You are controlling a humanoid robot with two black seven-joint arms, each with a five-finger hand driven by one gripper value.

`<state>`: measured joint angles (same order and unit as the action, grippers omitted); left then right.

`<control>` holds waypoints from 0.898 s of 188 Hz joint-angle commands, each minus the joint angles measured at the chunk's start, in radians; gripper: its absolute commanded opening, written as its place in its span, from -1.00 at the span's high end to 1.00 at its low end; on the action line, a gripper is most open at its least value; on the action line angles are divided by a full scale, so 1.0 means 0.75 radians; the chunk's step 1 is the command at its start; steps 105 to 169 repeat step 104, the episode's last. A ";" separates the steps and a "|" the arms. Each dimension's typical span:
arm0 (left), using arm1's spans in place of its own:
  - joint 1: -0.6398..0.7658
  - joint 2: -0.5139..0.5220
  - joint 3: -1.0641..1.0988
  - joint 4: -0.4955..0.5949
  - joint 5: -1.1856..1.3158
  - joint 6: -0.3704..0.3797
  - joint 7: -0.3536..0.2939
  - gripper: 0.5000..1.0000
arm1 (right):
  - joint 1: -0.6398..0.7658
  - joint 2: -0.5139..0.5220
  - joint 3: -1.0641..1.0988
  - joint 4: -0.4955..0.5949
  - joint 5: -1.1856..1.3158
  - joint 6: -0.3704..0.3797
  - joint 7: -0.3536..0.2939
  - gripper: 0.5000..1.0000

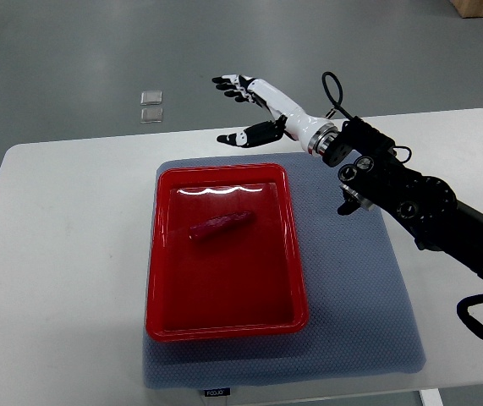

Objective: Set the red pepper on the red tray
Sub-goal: 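Release the pepper into the tray and raise the open right hand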

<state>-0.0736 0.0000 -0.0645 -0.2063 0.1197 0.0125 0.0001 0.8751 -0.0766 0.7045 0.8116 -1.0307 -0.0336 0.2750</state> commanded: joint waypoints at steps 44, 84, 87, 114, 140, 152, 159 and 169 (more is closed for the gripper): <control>0.000 0.000 0.000 -0.009 0.000 0.000 0.000 -1.00 | -0.244 -0.017 0.449 -0.088 1.149 0.306 -0.003 -0.65; 0.000 0.000 0.000 -0.003 0.000 0.000 0.000 -1.00 | -0.279 -0.008 0.466 -0.260 1.215 0.458 -0.001 -0.65; 0.000 0.000 0.000 -0.003 0.000 0.000 0.000 -1.00 | -0.279 -0.010 0.466 -0.268 1.215 0.464 -0.001 -0.65; 0.000 0.000 0.000 -0.003 0.000 0.000 0.000 -1.00 | -0.279 -0.010 0.466 -0.274 1.215 0.476 -0.001 -0.65; 0.000 0.000 0.000 -0.003 0.000 0.000 0.000 -1.00 | -0.279 -0.010 0.466 -0.274 1.215 0.476 -0.001 -0.65; 0.000 0.000 0.000 -0.003 0.000 0.000 0.000 -1.00 | -0.279 -0.010 0.466 -0.274 1.215 0.476 -0.001 -0.65; 0.000 0.000 0.000 -0.003 0.000 0.000 0.000 -1.00 | -0.279 -0.010 0.466 -0.274 1.215 0.476 -0.001 -0.65; 0.000 0.000 0.000 -0.003 0.000 0.000 0.000 -1.00 | -0.279 -0.010 0.466 -0.274 1.215 0.476 -0.001 -0.65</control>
